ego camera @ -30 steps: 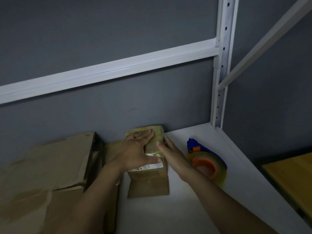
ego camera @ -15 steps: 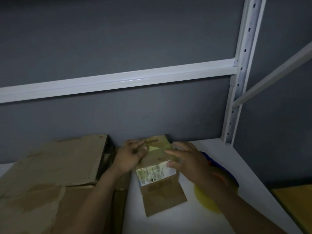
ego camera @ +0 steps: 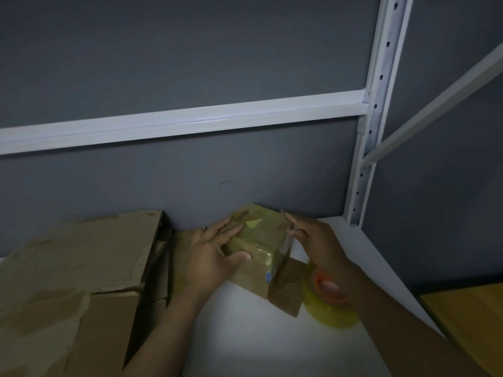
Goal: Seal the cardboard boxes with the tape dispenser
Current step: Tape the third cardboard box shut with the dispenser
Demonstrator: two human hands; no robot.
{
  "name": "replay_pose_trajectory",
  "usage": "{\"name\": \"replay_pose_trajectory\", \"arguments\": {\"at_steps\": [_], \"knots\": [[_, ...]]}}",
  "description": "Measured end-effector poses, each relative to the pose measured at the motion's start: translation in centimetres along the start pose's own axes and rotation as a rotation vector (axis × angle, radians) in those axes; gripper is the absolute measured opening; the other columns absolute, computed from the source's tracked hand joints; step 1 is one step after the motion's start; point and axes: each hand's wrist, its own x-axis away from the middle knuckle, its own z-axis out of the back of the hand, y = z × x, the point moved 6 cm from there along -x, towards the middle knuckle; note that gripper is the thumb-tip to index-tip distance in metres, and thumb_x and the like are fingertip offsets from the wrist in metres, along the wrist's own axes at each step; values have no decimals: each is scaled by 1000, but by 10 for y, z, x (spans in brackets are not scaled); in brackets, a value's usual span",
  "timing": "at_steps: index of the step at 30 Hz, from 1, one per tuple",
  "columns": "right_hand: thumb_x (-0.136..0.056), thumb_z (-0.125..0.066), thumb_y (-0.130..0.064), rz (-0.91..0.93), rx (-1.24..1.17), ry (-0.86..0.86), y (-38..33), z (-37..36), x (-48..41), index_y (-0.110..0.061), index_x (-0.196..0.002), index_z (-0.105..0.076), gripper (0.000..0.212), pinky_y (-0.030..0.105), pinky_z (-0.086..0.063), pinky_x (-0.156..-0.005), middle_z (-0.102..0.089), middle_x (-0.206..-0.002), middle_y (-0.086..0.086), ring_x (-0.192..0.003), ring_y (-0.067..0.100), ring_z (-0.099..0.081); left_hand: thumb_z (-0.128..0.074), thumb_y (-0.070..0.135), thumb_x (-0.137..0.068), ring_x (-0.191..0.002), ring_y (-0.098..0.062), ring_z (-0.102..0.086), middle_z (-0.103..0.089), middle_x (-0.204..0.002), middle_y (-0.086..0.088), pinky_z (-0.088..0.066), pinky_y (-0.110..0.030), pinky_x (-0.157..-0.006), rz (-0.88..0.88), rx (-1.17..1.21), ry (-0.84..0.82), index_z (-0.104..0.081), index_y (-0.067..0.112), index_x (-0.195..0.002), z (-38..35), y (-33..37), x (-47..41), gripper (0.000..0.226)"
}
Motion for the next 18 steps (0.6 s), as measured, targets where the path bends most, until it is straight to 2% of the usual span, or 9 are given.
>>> {"name": "replay_pose_trajectory", "arguments": {"at_steps": [2, 5, 7, 9, 11, 13, 15, 18], "knots": [[-99, -50, -21, -62, -7, -9, 2, -3, 2, -26, -146, -35, 50, 16, -34, -96, -54, -137, 6, -123, 20, -51, -77, 55, -68, -132, -18, -35, -44, -144, 18, -32, -38, -111, 9, -65, 92, -57, 37, -132, -1, 3, 8, 70], [-99, -50, -26, -124, 88, -112, 6, -6, 12, -33, -149, -26, 56, 30, -37, -106, -47, -144, 5, -129, 23, -46, -74, 61, -67, -124, -22, -47, -53, -138, 7, -37, -34, -101, 38, -61, 181, -64, 26, -125, -11, -1, 22, 68], [-98, -51, -25, -165, 139, -71, 16, 6, 27, -30, -148, -31, 54, 36, -37, -107, -45, -145, 6, -129, 23, -46, -71, 62, -70, -120, -25, -47, -54, -137, 1, -35, -33, -93, 35, -122, 224, -64, 22, -124, -17, 1, 27, 68], [-97, -52, -26, -279, 201, -30, 39, 20, 46, -28, -148, -30, 56, 35, -40, -103, -47, -142, 5, -125, 23, -48, -70, 60, -73, -116, -27, -47, -54, -135, -2, -37, -35, -92, 39, -153, 247, -64, 21, -124, -19, 5, 25, 64], [-98, -49, -29, -464, 265, -69, 67, 27, 63, -22, -149, -30, 54, 35, -43, -99, -50, -137, 5, -118, 25, -52, -64, 65, -74, -110, -29, -50, -57, -131, -3, -39, -38, -87, 12, -203, 267, -65, 22, -121, -19, 8, 22, 64], [-98, -47, -27, -568, 287, -91, 89, 25, 74, -14, -131, -50, 35, 33, -49, -88, -60, -118, 5, -97, 21, -58, -62, 67, -73, -111, -33, -49, -57, -131, -2, -39, -42, -86, 22, -257, 253, -64, 24, -121, -20, 6, 19, 64], [-97, -49, -25, -546, 343, -93, 95, 25, 77, -12, -108, -58, 19, 28, -49, -72, -64, -102, 5, -79, 16, -54, -66, 64, -73, -116, -36, -46, -56, -133, -1, -37, -46, -89, 43, -295, 224, -64, 26, -122, -22, 4, 18, 62], [-93, -57, -31, -462, 334, -166, 87, 24, 77, -11, -102, -57, 22, 26, -46, -68, -62, -97, 3, -79, 15, -54, -64, 64, -76, -122, -35, -45, -54, -135, -2, -34, -47, -96, 40, -314, 167, -61, 26, -126, -23, 6, 14, 63]]}}
